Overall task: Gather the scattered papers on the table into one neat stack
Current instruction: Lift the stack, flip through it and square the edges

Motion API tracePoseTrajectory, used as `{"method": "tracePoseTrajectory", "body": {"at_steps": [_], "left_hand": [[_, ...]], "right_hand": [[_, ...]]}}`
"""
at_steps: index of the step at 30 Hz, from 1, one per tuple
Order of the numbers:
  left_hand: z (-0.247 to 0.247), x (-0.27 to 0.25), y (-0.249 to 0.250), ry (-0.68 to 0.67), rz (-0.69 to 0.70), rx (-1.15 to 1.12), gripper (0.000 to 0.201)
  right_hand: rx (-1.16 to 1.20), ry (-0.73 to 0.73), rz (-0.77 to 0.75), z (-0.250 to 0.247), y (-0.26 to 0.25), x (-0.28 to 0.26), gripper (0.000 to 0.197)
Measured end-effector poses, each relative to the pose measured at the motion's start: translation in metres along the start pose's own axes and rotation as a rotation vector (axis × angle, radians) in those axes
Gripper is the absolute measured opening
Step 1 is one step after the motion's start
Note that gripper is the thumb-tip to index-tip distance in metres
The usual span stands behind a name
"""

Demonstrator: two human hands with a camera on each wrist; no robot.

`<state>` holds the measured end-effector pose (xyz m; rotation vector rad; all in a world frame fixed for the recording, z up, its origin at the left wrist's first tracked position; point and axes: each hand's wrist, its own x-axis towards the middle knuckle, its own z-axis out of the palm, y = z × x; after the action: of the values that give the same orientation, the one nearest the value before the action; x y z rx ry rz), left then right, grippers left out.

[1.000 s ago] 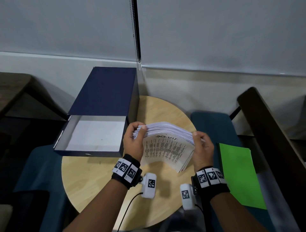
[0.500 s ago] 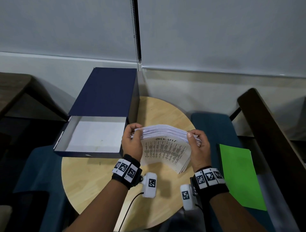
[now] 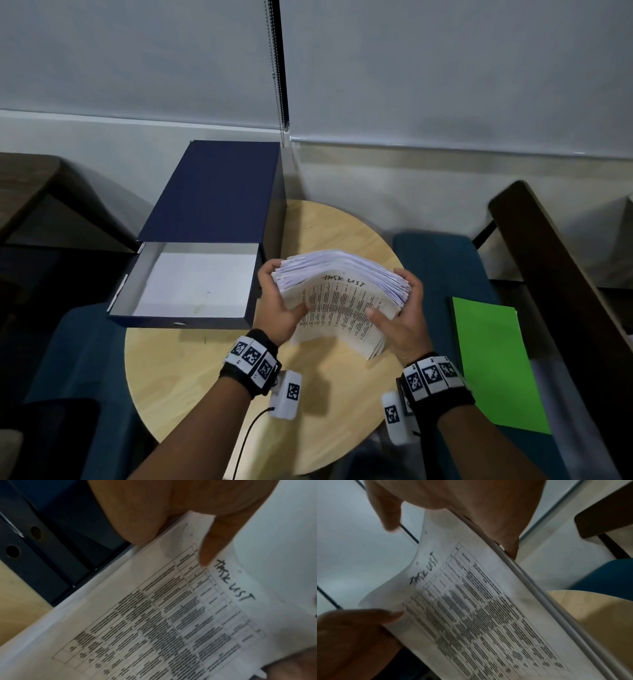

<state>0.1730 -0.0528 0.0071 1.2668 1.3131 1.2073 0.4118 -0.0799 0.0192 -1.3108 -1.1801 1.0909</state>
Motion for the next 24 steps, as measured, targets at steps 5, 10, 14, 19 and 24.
{"method": "tracePoseTrajectory", "body": {"at_steps": [5,10,14,19,24], "left_hand": [[0.012,0.007,0.012,0.060,-0.045,-0.092,0.055],[0.005,0.014,0.011,0.121,-0.131,0.068,0.032],[0.009,0.012,0.034,0.315,0.153,0.489,0.068],[0.025,0.018,0.097,-0.136,0.482,1.097,0.079],[0.017,0.035,0.105,-0.433,0.245,1.029,0.026]], "right_hand": [[-0.187,0.143,0.052,0.011,-0.001,0.003,0.065],[-0.226,0.137,0.086,0.010,0.001,0.005,0.029],[-0.281,0.142,0.050,0.009,-0.002,0.006,0.038],[-0.473,-0.019,-0.203,0.002,-0.022,0.016,0.030],[-0.569,-0.151,-0.370,-0.010,-0.048,0.031,0.033]]}}
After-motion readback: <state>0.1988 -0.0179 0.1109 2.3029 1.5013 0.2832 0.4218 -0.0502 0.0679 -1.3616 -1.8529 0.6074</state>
